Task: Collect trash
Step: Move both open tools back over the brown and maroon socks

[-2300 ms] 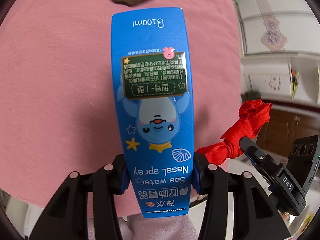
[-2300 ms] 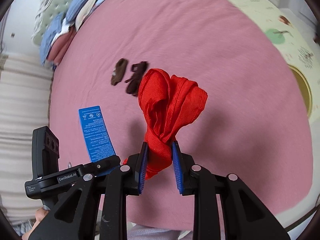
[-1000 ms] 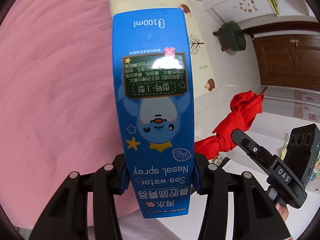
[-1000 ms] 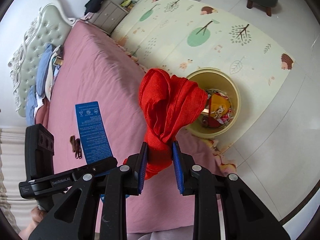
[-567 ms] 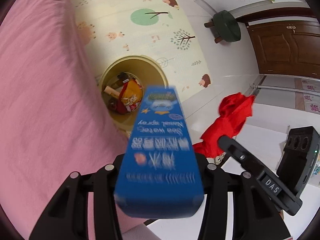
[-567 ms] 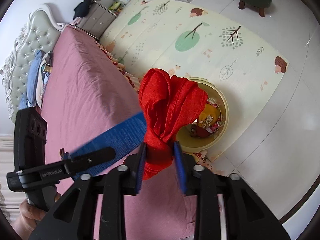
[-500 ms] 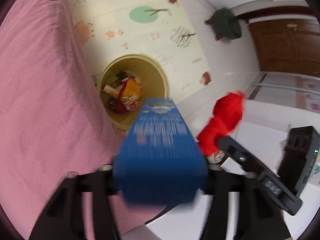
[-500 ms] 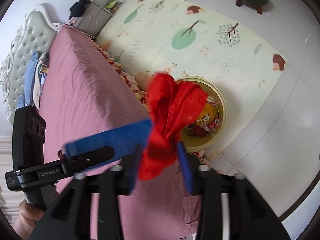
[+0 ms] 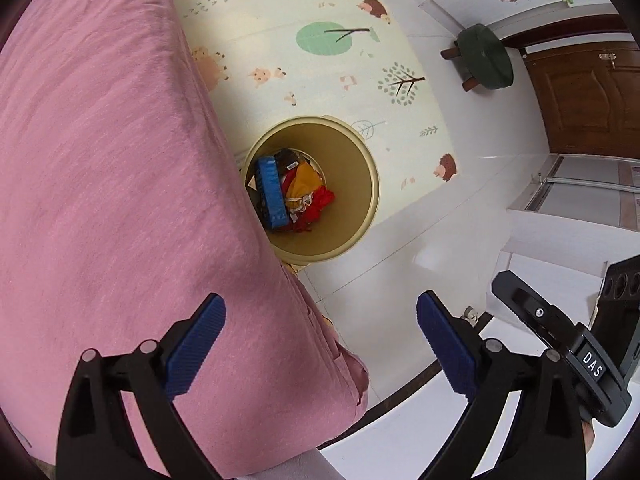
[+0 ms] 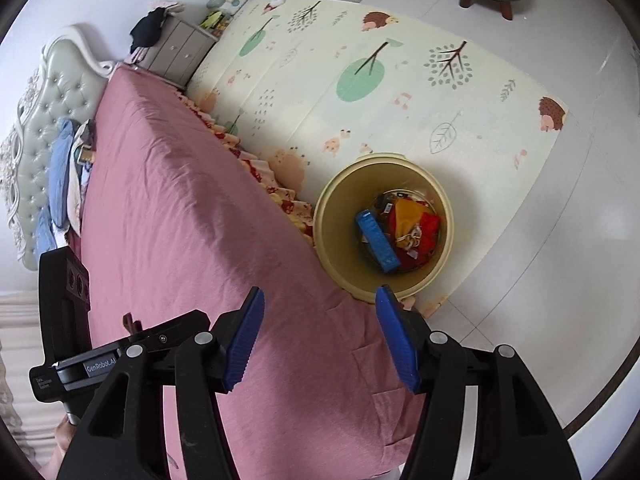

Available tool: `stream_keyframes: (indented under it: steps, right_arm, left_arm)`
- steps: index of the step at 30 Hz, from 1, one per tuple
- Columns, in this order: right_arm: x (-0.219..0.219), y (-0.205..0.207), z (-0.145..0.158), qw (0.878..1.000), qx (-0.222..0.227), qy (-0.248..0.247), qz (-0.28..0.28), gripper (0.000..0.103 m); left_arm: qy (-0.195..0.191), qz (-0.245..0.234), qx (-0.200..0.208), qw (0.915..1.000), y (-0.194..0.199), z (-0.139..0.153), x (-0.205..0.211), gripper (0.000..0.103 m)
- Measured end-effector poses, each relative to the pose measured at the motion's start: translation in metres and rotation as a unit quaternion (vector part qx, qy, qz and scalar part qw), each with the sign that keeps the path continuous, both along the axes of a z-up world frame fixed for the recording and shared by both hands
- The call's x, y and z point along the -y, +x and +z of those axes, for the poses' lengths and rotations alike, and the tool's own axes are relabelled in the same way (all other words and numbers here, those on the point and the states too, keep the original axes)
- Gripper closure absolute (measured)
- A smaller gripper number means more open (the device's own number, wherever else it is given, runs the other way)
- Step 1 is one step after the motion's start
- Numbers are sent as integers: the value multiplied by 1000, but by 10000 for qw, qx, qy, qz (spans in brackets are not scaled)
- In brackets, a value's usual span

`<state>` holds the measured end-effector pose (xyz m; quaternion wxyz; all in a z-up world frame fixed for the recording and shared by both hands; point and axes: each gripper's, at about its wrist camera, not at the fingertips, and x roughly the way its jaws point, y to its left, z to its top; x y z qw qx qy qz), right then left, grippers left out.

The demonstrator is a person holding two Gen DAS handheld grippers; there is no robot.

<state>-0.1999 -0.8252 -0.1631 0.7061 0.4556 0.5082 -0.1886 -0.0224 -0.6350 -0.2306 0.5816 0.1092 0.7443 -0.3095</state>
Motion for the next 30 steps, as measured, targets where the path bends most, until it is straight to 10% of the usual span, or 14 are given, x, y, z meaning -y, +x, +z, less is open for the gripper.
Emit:
stream_keyframes:
  steps: [17,30]
  right_arm:
    - [-130,53,46,9918,323,-325,1190,46]
    - [-293,98,33,9816,345,-166,1871,46]
  left_arm:
    - [-551,738,641,9937,6,74,-156,7]
    - [-298,1521,647,9858,29,65,-339,7]
